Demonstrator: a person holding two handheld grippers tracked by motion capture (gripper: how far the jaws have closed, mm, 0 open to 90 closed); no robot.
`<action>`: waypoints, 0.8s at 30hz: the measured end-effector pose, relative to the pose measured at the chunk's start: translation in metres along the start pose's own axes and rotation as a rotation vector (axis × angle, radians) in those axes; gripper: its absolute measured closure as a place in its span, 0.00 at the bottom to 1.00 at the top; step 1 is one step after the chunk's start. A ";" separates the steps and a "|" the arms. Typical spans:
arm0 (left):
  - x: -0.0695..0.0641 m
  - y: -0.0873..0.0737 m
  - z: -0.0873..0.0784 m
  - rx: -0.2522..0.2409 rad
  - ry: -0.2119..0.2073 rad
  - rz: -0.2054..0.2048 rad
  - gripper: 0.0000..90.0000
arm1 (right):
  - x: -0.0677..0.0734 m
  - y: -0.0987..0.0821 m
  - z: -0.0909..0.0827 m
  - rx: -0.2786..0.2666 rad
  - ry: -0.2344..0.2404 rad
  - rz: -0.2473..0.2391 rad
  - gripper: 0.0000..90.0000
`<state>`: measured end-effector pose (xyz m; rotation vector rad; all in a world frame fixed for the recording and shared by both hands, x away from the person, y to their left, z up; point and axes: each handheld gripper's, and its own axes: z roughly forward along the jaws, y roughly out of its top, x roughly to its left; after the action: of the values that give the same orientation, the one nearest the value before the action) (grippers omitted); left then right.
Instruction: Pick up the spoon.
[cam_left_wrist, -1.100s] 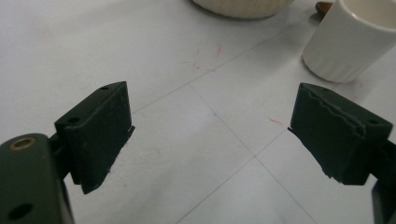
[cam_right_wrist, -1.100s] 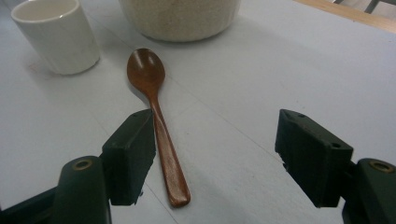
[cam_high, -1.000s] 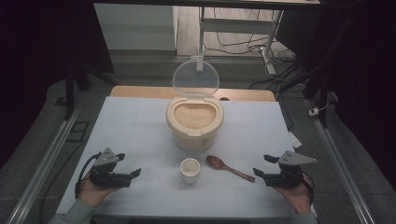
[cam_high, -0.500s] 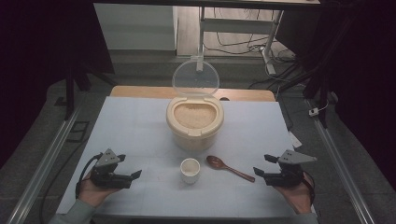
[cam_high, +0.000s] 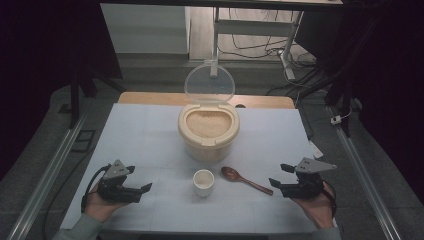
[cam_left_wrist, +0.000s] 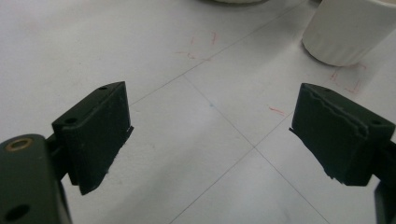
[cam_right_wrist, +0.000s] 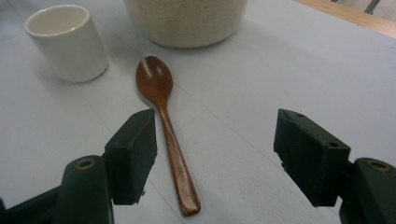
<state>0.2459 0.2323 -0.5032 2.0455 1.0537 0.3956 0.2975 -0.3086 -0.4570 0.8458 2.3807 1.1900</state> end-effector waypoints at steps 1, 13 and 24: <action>0.000 0.000 0.000 0.000 -0.001 0.000 0.13 | 0.001 0.002 0.000 0.006 0.007 -0.007 0.33; -0.001 0.002 0.004 0.012 -0.013 0.009 0.13 | 0.008 0.044 0.009 0.154 0.071 -0.054 0.34; -0.001 0.002 0.008 0.024 -0.016 0.019 0.12 | 0.020 0.072 0.036 0.312 0.134 -0.113 0.35</action>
<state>0.2509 0.2265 -0.5065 2.0777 1.0350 0.3779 0.3271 -0.2400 -0.4214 0.7275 2.7310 0.8700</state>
